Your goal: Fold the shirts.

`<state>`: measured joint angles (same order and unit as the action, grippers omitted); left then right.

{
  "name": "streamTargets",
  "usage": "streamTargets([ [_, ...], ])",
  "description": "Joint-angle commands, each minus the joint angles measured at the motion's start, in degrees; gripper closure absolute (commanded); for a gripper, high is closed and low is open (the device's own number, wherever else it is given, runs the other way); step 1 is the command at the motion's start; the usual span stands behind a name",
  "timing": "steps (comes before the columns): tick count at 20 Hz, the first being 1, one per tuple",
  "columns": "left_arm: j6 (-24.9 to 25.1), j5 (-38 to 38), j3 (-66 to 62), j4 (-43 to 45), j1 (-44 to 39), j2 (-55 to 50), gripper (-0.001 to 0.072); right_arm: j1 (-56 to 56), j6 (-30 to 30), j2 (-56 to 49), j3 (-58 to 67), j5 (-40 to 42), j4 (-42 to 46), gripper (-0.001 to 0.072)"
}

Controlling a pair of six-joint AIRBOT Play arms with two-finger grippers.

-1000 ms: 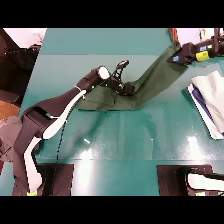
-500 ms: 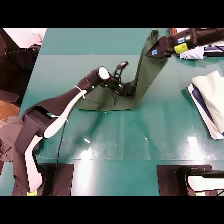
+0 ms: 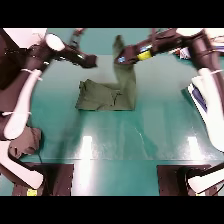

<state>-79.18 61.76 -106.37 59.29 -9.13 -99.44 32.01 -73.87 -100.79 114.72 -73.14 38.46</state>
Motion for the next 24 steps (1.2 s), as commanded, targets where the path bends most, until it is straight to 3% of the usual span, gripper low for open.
streamTargets([
  [1,0.11,3.06,-0.04,1.81,8.48,6.05,0.0682,7.10,3.10,-7.50,1.70,6.82,-4.46,0.0202],
  [2,0.09,3.50,-0.04,1.81,10.08,7.13,0.0681,8.35,3.10,-9.25,2.49,7.17,-4.39,0.0128],
  [5,0.13,5.49,-0.04,1.90,12.15,8.92,0.0682,7.30,3.04,-9.57,0.72,5.01,-2.91,0.0129],
  [9,0.17,8.28,0.02,1.86,11.54,9.14,0.0682,-1.01,1.20,-5.79,-6.80,-7.63,4.46,0.0136],
  [12,0.24,8.79,0.13,1.79,10.62,9.14,0.0682,-9.07,0.20,-0.92,-17.20,-8.92,6.78,0.0138],
  [17,1.64,8.20,0.13,1.75,8.74,9.09,0.0682,-19.37,-0.66,4.83,-32.24,-0.74,6.27,0.0133],
  [19,1.66,7.67,0.13,1.77,7.98,9.09,0.0682,-20.41,-0.63,4.87,-36.06,3.37,6.05,0.0026],
  [20,1.68,7.58,0.13,1.79,7.65,9.09,0.0682,-20.26,-0.61,4.87,-37.97,6.29,5.95,0.0007],
  [24,1.68,6.78,0.13,1.64,7.34,9.09,0.0682,-17.16,3.02,3.37,-41.27,13.18,0.90,0.0009],
])
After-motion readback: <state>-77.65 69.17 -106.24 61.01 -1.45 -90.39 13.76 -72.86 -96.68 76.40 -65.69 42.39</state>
